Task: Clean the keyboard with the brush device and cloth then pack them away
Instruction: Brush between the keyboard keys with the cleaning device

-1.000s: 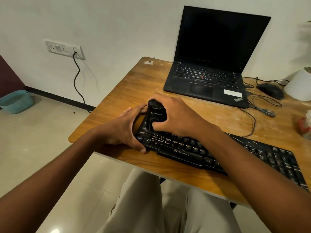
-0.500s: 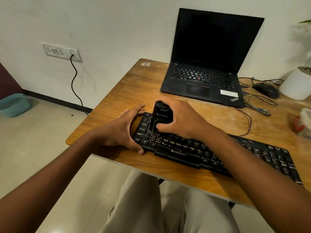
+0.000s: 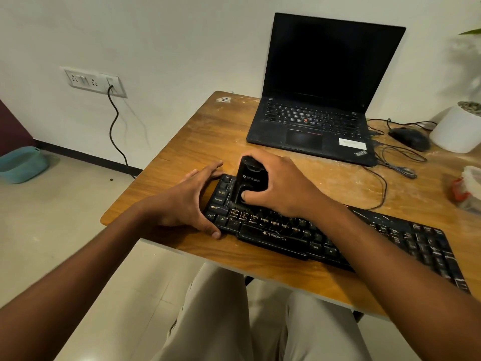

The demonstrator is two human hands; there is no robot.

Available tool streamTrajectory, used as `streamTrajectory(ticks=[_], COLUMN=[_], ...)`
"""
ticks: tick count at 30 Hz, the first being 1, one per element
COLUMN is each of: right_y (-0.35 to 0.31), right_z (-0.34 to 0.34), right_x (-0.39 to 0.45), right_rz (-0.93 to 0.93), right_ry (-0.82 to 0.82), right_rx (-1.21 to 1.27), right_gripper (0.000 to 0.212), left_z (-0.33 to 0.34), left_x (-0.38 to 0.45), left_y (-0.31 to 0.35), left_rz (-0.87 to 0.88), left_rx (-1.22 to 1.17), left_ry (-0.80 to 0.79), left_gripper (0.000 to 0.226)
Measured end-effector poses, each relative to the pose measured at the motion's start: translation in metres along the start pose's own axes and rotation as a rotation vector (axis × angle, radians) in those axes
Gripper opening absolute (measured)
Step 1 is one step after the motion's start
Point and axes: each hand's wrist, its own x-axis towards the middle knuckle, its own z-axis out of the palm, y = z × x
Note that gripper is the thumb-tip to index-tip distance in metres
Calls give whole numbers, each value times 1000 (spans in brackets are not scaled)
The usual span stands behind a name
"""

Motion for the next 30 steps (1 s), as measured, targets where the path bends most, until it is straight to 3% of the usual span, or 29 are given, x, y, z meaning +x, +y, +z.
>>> streamTrajectory(ticks=[6, 12, 15, 22, 27, 30], right_y=[-3, -7, -2, 0, -1, 3], right_z=[-34, -9, 4, -38, -21, -4], right_x=[-2, 9, 4, -1, -1, -7], right_rz=[99, -3, -44, 141, 50, 1], right_ry=[-177, 49, -7, -179, 47, 33], right_rx=[-164, 7, -4, -207, -10, 2], right_gripper=[48, 56, 51, 50, 54, 50], left_z=[0, 0, 0, 0, 0, 0], left_x=[0, -1, 0, 0, 0, 0], left_y=[-1, 1, 0, 0, 0, 0], left_rz=[3, 2, -6, 3, -11, -11], left_rx=[-9, 13, 5, 1, -8, -7], left_ry=[-1, 3, 2, -6, -1, -2], left_gripper=[157, 156, 156, 156, 158, 157])
